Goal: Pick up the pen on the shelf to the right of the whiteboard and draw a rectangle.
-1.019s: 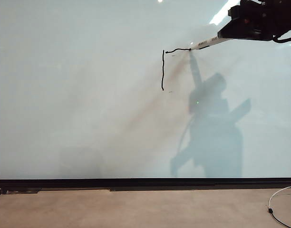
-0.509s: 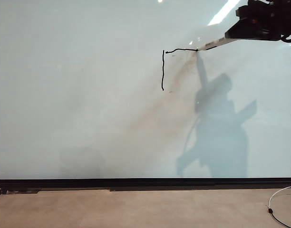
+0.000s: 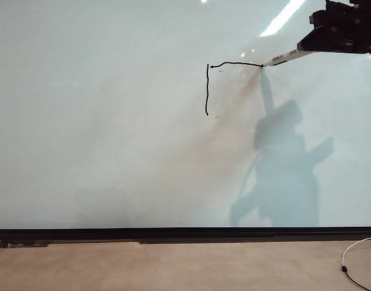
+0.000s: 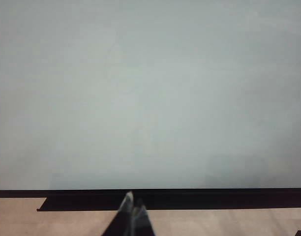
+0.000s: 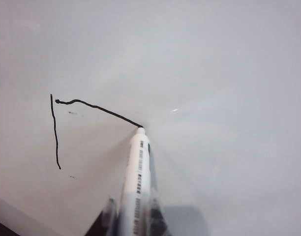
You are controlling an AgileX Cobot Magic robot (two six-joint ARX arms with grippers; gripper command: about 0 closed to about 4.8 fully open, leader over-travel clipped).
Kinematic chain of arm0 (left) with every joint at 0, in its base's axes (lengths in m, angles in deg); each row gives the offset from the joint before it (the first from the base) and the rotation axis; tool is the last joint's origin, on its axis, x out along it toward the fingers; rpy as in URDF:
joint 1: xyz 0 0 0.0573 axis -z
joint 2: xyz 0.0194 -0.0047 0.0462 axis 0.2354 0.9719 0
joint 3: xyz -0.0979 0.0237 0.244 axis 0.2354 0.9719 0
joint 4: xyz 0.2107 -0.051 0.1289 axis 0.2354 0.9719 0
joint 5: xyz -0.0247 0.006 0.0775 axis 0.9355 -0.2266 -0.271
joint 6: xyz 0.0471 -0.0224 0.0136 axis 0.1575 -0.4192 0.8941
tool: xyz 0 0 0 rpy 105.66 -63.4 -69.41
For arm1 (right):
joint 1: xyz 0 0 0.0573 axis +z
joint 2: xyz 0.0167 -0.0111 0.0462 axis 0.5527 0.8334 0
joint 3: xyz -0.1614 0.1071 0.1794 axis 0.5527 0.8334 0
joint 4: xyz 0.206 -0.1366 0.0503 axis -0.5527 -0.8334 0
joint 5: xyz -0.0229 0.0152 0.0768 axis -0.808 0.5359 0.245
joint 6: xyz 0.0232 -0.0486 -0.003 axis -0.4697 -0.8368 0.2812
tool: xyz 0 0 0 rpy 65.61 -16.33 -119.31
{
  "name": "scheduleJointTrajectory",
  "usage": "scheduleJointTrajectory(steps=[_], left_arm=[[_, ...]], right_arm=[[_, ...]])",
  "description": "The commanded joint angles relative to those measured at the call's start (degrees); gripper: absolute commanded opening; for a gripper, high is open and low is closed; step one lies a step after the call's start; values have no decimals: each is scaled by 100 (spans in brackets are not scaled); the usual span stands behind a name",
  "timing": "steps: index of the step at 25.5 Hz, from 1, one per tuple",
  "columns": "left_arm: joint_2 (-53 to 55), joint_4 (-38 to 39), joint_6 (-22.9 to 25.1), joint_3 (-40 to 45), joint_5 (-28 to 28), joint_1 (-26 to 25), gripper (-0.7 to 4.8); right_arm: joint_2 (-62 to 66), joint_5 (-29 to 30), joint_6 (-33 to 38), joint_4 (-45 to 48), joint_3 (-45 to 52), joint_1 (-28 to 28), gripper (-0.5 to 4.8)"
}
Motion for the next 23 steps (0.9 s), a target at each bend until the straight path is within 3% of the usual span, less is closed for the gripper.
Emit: scheduleJointTrajectory(steps=[1, 11, 23], left_arm=[[0, -35, 26, -17, 2, 2, -4], [0, -35, 26, -17, 0, 0, -5], [0, -35, 26, -17, 0, 0, -4]], right_arm=[[-31, -160, 33, 168, -35, 20, -5], [-72, -116, 35, 81, -11, 649, -6], [151, -533, 184, 302, 374, 1480, -6]])
